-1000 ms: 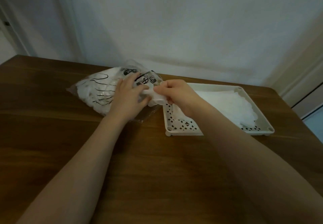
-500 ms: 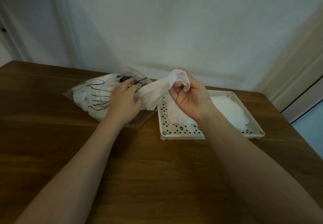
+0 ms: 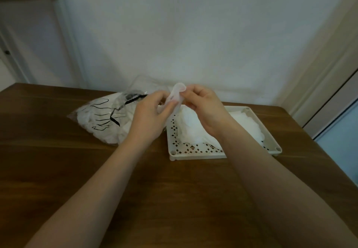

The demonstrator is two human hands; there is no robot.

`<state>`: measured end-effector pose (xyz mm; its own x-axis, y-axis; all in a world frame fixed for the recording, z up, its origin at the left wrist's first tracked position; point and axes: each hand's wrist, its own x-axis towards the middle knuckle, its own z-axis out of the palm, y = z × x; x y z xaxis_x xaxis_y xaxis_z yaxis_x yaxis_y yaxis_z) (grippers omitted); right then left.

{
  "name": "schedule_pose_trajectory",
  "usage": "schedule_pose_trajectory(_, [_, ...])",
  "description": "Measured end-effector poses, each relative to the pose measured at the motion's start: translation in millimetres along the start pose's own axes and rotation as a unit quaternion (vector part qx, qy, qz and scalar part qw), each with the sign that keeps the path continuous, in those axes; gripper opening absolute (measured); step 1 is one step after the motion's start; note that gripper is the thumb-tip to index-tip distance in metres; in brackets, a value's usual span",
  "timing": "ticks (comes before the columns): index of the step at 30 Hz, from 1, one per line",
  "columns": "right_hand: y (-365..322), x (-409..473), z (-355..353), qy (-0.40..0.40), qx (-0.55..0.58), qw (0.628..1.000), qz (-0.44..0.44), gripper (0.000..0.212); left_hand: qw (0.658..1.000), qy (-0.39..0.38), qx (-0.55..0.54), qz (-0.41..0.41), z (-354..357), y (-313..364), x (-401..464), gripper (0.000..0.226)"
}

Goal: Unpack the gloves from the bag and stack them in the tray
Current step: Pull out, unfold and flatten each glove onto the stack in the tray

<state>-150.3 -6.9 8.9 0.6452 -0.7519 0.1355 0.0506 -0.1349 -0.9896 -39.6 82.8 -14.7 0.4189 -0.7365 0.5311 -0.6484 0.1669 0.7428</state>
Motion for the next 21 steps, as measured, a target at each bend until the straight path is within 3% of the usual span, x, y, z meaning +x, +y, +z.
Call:
schedule_pose_trajectory(3, [-10,-1,-1,-0.002,0.038,0.999,-0.017,0.021,0.988,0.015,-0.141,-0.065,-6,28,7,0.014])
schedule_pose_trajectory(6, [-14,-6,-6,0.008,0.038,0.999,-0.019,0.031,0.943,-0.005,-0.297,-0.153,-13,50,16,0.023])
schedule_pose_trajectory(9, [-15,-14,-15,-0.062,0.093,0.994,-0.018,0.037,0.907,-0.033,-0.383,-0.173,-14,60,20,0.018])
schedule_pose_trajectory(13, [-17,-24,-29,-0.105,0.070,0.992,-0.003,0.012,0.894,-0.047,-0.396,-0.205,-11,63,21,0.014])
schedule_pose_trajectory(16, [-14,-31,-39,-0.117,0.089,0.989,0.024,0.006,0.873,-0.022,-0.421,-0.244,-4,59,19,0.017])
schedule_pose_trajectory(18, [-10,-36,-42,-0.098,0.087,0.990,0.050,0.007,0.865,-0.029,-0.423,-0.267,2,58,16,0.018])
schedule_pose_trajectory(21, [-4,-39,-46,-0.030,0.077,0.994,0.077,0.012,0.888,-0.048,-0.372,-0.266,11,58,11,0.023])
